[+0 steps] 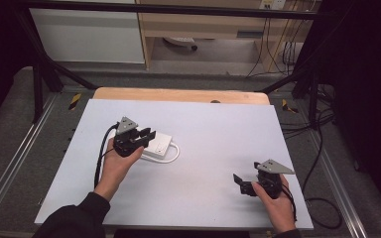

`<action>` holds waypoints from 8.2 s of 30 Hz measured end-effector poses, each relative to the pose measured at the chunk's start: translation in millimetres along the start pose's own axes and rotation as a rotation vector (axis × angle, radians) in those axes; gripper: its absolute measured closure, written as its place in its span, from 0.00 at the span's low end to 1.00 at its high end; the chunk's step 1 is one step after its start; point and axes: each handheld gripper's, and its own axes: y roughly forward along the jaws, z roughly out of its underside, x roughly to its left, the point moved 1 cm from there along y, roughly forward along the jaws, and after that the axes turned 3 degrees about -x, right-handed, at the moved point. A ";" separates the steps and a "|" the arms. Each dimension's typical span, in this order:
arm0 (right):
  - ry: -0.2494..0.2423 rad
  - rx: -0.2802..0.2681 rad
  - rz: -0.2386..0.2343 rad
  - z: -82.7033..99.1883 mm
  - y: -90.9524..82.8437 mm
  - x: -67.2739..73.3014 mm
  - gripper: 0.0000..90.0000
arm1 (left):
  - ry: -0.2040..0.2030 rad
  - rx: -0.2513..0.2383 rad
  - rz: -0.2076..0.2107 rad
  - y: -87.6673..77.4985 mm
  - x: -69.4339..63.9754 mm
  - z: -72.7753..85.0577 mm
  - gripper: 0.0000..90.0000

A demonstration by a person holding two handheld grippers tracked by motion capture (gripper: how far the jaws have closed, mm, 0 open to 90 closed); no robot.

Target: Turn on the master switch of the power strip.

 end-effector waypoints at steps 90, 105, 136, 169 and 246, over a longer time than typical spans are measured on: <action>-0.003 0.023 0.021 0.7 -0.4 -0.7 0.05 | 0.096 0.272 0.034 52.6 -10.7 28.7 1.00; -0.010 0.030 0.021 0.7 0.8 -0.3 0.05 | 0.100 0.270 0.030 53.5 -11.0 28.8 1.00; -0.006 0.028 0.021 0.7 0.8 -1.7 0.05 | 0.120 0.272 0.020 56.4 -12.0 31.9 1.00; -0.011 0.036 0.017 1.0 2.0 -0.7 0.05 | 0.108 0.269 0.026 56.7 -10.2 32.5 1.00; -0.004 0.031 0.017 0.4 0.4 -2.3 0.05 | 0.079 0.242 0.038 60.4 -10.7 31.7 1.00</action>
